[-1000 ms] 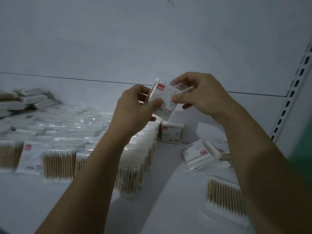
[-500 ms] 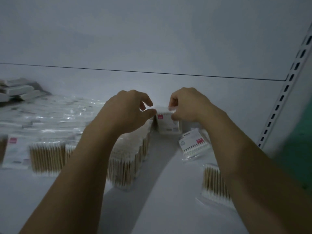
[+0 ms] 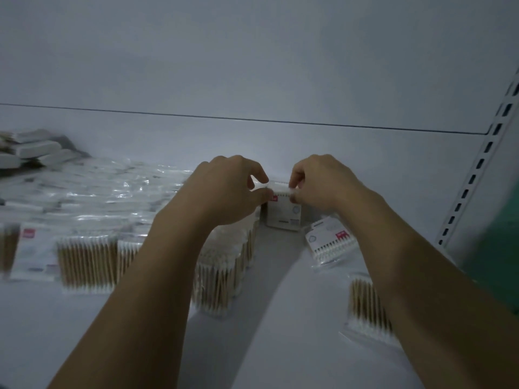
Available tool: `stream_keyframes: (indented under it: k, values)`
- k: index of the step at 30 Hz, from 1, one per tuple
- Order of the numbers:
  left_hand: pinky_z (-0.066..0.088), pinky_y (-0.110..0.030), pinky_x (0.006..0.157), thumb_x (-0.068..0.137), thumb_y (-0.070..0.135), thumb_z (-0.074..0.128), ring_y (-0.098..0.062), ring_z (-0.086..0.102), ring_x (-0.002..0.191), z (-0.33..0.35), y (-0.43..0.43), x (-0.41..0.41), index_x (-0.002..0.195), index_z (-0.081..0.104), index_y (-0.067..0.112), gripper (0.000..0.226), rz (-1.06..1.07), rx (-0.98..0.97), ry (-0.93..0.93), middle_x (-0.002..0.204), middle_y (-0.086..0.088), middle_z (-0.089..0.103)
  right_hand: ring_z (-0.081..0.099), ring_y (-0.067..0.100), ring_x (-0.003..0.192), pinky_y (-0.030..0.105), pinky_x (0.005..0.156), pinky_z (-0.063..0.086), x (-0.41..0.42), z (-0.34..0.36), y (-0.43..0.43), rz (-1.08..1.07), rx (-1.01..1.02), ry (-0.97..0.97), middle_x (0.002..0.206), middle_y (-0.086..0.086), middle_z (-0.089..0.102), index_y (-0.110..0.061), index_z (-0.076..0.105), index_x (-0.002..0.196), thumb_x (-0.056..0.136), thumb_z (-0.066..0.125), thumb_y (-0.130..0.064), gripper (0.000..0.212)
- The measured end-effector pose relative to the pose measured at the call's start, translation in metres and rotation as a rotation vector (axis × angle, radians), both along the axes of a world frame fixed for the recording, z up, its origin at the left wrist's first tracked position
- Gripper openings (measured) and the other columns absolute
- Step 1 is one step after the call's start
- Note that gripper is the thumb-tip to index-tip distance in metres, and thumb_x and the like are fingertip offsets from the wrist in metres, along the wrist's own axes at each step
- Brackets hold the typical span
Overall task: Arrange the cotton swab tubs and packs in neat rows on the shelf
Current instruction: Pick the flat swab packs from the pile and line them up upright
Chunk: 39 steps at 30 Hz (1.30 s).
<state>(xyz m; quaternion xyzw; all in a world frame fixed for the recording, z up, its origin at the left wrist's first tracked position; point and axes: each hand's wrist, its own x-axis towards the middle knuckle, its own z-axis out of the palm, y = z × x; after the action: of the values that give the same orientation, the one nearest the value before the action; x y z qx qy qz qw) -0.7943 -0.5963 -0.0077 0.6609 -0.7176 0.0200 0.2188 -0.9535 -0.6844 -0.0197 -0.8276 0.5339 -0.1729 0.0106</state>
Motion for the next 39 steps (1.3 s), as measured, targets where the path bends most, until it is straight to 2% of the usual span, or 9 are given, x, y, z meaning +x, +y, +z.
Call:
stream_keyframes:
  k: [11, 15, 20, 24, 28, 31, 33, 36, 39]
  values:
    - [0.046, -0.039, 0.095, 0.090, 0.046, 0.063, -0.014, 0.056, 0.093, -0.007, -0.003, -0.004, 0.121, 0.063, 0.030, 0.035, -0.037, -0.017, -0.075, 0.109, 0.008, 0.068, 0.059, 0.016, 0.093, 0.030, 0.080, 0.047, 0.003, 0.010, 0.007, 0.026, 0.009, 0.044, 0.108, 0.000, 0.066, -0.021, 0.069, 0.110, 0.080, 0.078, -0.031, 0.033]
    - [0.042, -0.037, 0.096, 0.089, 0.045, 0.063, -0.010, 0.050, 0.092, -0.005, -0.003, -0.011, 0.124, 0.060, 0.031, 0.038, -0.092, -0.091, -0.101, 0.111, 0.009, 0.064, 0.062, 0.016, 0.096, 0.028, 0.080, 0.045, -0.026, 0.058, 0.035, 0.013, -0.004, -0.122, 0.106, -0.001, 0.067, -0.021, 0.070, 0.109, 0.079, 0.080, -0.029, 0.033]
    - [0.032, -0.031, 0.090, 0.088, 0.046, 0.064, -0.011, 0.052, 0.097, -0.005, -0.001, -0.026, 0.121, 0.060, 0.035, 0.035, -0.163, -0.078, -0.197, 0.112, 0.012, 0.064, 0.062, 0.014, 0.085, 0.027, 0.075, 0.044, -0.043, 0.039, 0.057, -0.071, 0.144, 0.144, 0.097, -0.005, 0.066, -0.021, 0.071, 0.109, 0.075, 0.080, -0.041, 0.040]
    - [0.027, -0.032, 0.092, 0.088, 0.047, 0.064, -0.012, 0.055, 0.108, -0.009, 0.004, -0.032, 0.122, 0.059, 0.036, 0.037, -0.190, -0.046, -0.232, 0.114, 0.013, 0.065, 0.054, 0.017, 0.103, 0.032, 0.088, 0.037, -0.052, -0.010, 0.065, -0.046, 0.169, 0.309, 0.118, -0.006, 0.058, -0.031, 0.060, 0.124, 0.066, 0.081, -0.054, 0.066]
    - [0.026, -0.033, 0.096, 0.087, 0.050, 0.064, -0.012, 0.055, 0.112, -0.008, 0.007, -0.036, 0.124, 0.058, 0.036, 0.040, -0.211, -0.024, -0.253, 0.119, 0.012, 0.064, 0.045, 0.020, 0.124, 0.054, 0.116, 0.011, -0.051, -0.033, 0.066, -0.007, 0.105, 0.396, 0.131, -0.002, 0.050, -0.031, 0.053, 0.130, 0.080, 0.072, -0.035, 0.054]
    - [0.025, -0.033, 0.097, 0.086, 0.052, 0.063, -0.013, 0.053, 0.116, -0.009, 0.007, -0.040, 0.126, 0.055, 0.036, 0.043, -0.212, -0.022, -0.304, 0.122, 0.011, 0.063, 0.056, 0.020, 0.111, 0.039, 0.107, 0.028, -0.052, -0.032, 0.069, 0.019, -0.055, 0.320, 0.116, -0.002, 0.062, -0.029, 0.064, 0.116, 0.089, 0.059, -0.028, 0.028]
    - [0.025, -0.032, 0.095, 0.087, 0.050, 0.064, -0.014, 0.054, 0.116, -0.009, 0.007, -0.042, 0.127, 0.054, 0.036, 0.044, -0.208, -0.021, -0.290, 0.123, 0.011, 0.062, 0.061, 0.020, 0.090, 0.029, 0.075, 0.038, -0.053, -0.023, 0.075, 0.011, -0.136, 0.206, 0.093, -0.003, 0.065, -0.028, 0.068, 0.094, 0.089, 0.058, -0.038, 0.015]
    - [0.035, -0.033, 0.094, 0.088, 0.045, 0.064, -0.019, 0.058, 0.106, -0.004, 0.010, -0.040, 0.122, 0.052, 0.028, 0.040, -0.162, -0.107, -0.185, 0.113, 0.005, 0.065, 0.059, 0.023, 0.062, 0.029, 0.049, 0.037, -0.059, -0.015, 0.078, -0.083, -0.148, -0.085, 0.065, 0.001, 0.060, -0.017, 0.063, 0.067, 0.086, 0.060, -0.053, 0.040]
    - [0.051, -0.037, 0.082, 0.084, 0.042, 0.069, -0.019, 0.059, 0.088, -0.003, 0.015, -0.039, 0.106, 0.050, 0.022, 0.035, -0.199, -0.094, -0.014, 0.092, 0.006, 0.062, 0.060, 0.036, 0.059, 0.040, 0.052, 0.052, -0.065, -0.019, 0.081, -0.129, -0.047, -0.557, 0.062, 0.019, 0.061, 0.000, 0.066, 0.069, 0.083, 0.065, -0.049, 0.051]
